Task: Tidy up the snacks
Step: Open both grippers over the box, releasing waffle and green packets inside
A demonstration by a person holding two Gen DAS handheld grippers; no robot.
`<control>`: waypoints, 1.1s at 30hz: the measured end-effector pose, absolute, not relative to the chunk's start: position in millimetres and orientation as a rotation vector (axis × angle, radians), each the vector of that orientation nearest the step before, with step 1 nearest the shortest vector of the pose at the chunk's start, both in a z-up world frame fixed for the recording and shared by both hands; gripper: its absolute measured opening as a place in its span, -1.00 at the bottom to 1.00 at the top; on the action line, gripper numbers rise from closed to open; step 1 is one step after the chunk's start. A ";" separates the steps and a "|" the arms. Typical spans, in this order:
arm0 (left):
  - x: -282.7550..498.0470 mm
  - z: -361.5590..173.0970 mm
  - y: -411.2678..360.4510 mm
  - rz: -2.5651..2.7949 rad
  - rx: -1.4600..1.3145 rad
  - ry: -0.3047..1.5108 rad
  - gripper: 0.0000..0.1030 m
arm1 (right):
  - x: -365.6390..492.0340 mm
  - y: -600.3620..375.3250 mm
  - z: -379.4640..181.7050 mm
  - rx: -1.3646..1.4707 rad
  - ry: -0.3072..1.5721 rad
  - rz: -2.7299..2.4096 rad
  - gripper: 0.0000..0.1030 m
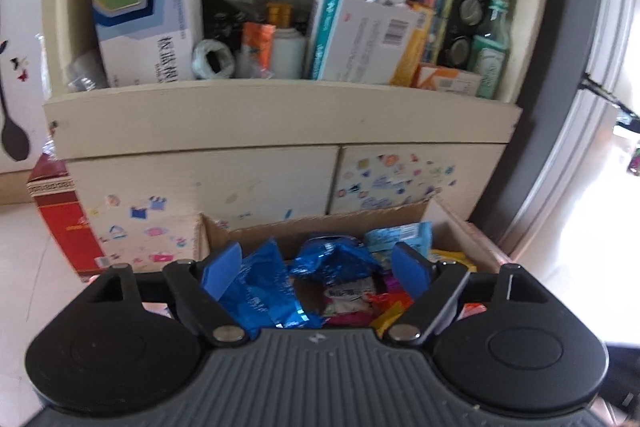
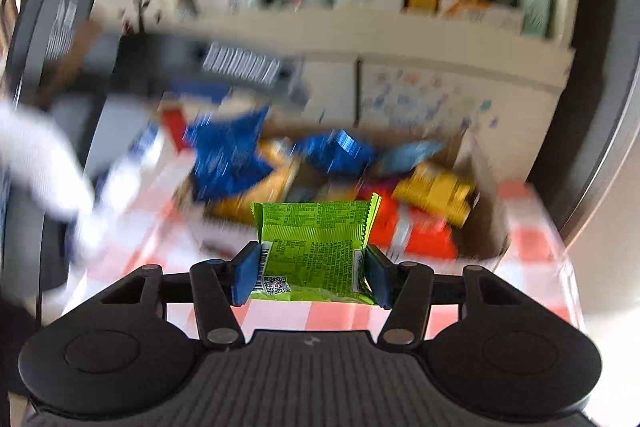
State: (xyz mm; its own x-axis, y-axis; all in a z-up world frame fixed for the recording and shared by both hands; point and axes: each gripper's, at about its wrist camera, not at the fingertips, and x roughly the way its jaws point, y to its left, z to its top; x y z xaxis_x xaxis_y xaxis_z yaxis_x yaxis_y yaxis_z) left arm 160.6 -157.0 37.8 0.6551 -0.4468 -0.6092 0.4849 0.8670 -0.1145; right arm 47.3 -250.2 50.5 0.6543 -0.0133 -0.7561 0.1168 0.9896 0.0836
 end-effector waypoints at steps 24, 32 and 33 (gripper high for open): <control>138.5 16.2 -163.3 -0.374 0.251 0.770 0.98 | 64.4 -290.9 46.2 0.282 0.837 -0.339 0.97; 134.3 17.3 -161.4 -0.330 0.251 0.804 0.98 | 66.4 -290.2 47.7 0.276 0.910 -0.369 1.00; 133.8 17.4 -161.3 -0.325 0.253 0.805 0.99 | 66.9 -289.8 47.5 0.273 0.918 -0.369 1.00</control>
